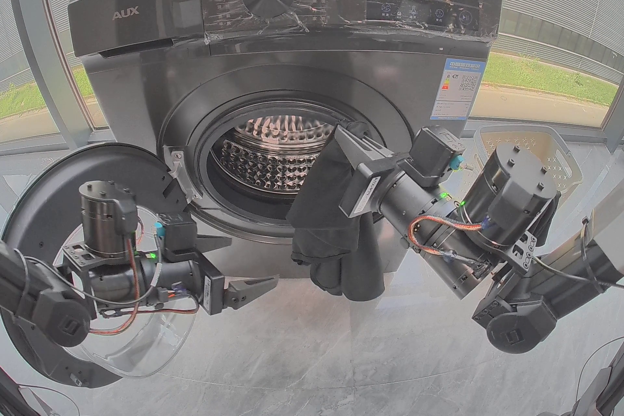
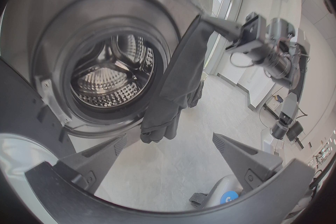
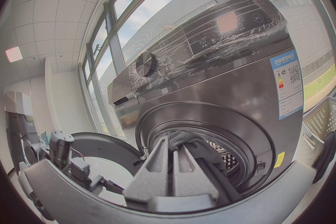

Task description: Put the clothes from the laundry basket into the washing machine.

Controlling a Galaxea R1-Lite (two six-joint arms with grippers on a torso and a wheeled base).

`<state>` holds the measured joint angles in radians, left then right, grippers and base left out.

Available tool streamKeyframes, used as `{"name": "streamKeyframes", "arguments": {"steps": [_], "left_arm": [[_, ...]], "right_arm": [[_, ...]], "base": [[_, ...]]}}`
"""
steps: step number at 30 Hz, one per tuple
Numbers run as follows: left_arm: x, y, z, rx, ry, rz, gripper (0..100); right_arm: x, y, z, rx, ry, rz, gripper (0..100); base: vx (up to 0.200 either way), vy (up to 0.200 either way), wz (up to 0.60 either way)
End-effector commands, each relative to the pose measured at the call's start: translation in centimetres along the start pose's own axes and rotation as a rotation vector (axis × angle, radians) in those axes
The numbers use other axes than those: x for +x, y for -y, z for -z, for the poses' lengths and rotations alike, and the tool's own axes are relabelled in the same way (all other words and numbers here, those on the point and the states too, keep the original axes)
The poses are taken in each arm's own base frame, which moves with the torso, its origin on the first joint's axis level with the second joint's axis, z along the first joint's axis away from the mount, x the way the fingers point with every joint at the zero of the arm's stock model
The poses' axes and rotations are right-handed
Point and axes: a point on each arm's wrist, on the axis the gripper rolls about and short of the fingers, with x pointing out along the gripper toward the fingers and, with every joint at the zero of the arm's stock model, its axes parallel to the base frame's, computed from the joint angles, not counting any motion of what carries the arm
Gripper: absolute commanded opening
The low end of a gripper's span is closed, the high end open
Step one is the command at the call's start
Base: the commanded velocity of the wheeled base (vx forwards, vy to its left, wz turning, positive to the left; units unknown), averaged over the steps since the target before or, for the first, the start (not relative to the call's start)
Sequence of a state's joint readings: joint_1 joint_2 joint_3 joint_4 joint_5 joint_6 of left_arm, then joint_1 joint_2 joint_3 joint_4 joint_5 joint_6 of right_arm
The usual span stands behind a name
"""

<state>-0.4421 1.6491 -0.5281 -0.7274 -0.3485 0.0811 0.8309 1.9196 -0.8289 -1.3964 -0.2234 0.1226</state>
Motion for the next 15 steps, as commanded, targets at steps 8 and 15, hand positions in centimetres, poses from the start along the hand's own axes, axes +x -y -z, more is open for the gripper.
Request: {"name": "streamKeyframes", "arguments": {"steps": [8, 15], "left_arm": [[6.8, -1.9, 5.3, -0.05, -0.127, 0.015, 100], [7.7, -2.4, 6.1, -0.057, -0.132, 0.011, 100]], "right_arm": [[-0.1, -0.2, 0.1, 0.009, 0.0, -0.004, 0], [-0.3, -0.3, 0.3, 0.008, -0.008, -0.006, 0]], "base": [[0.0, 0.0, 0.0], [0.0, 0.0, 0.0]]}}
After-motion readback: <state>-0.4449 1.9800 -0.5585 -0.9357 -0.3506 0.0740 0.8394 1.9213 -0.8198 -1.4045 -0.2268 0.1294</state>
